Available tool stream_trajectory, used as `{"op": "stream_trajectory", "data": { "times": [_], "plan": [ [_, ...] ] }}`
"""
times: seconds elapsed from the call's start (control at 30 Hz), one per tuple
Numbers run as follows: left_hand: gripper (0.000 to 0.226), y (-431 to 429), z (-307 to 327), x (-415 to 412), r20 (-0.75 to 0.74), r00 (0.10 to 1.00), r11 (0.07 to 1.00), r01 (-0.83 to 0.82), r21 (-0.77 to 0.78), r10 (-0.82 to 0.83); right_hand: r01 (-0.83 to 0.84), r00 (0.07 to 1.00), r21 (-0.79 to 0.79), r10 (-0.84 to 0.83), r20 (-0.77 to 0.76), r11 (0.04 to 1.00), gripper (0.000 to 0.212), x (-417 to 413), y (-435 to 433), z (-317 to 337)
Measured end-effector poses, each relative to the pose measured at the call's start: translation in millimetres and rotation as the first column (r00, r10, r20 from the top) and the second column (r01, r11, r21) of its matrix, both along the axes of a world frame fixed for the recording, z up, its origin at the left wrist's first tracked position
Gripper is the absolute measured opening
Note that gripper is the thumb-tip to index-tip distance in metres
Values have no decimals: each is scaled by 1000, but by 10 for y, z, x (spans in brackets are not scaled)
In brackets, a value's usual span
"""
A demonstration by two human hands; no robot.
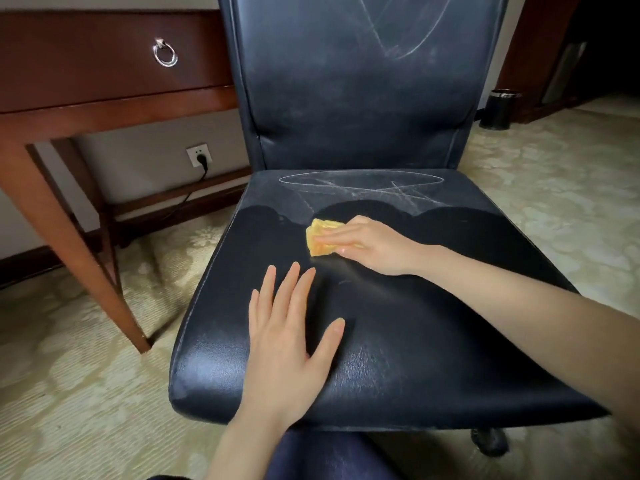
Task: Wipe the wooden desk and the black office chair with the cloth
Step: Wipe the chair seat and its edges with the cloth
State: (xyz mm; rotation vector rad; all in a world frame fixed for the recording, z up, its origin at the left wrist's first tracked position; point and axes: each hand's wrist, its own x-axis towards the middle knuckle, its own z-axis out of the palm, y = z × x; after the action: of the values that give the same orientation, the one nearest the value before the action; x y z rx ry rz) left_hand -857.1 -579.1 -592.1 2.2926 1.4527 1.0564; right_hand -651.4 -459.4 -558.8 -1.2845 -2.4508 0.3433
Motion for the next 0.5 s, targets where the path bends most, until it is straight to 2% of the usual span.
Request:
{"op": "stream_trajectory", "data": {
  "times": [0.07,0.13,0.2,0.37,0.5],
  "plan": [
    [66,43,101,-57,139,989,995,63,-83,-51,-93,995,4,93,-22,996,37,49,-188,2],
    [60,159,193,-134,167,984,992,84,-89,-69,-146,989,-5,146,-36,989,38,111,-290,-10],
    [54,348,275,-248,92,994,996,64,-59,-58,-181,983,-10,180,-35,983,39,149,-268,-13],
    [69,992,350,-514,-148,986,995,-88,-54,79,-205,979,-32,205,7,978,38,73,240,38],
    [72,1380,296,-627,-190,972,978,-167,-122,142,-166,985,-36,168,37,985,39,-127,800,84]
  ]
}}
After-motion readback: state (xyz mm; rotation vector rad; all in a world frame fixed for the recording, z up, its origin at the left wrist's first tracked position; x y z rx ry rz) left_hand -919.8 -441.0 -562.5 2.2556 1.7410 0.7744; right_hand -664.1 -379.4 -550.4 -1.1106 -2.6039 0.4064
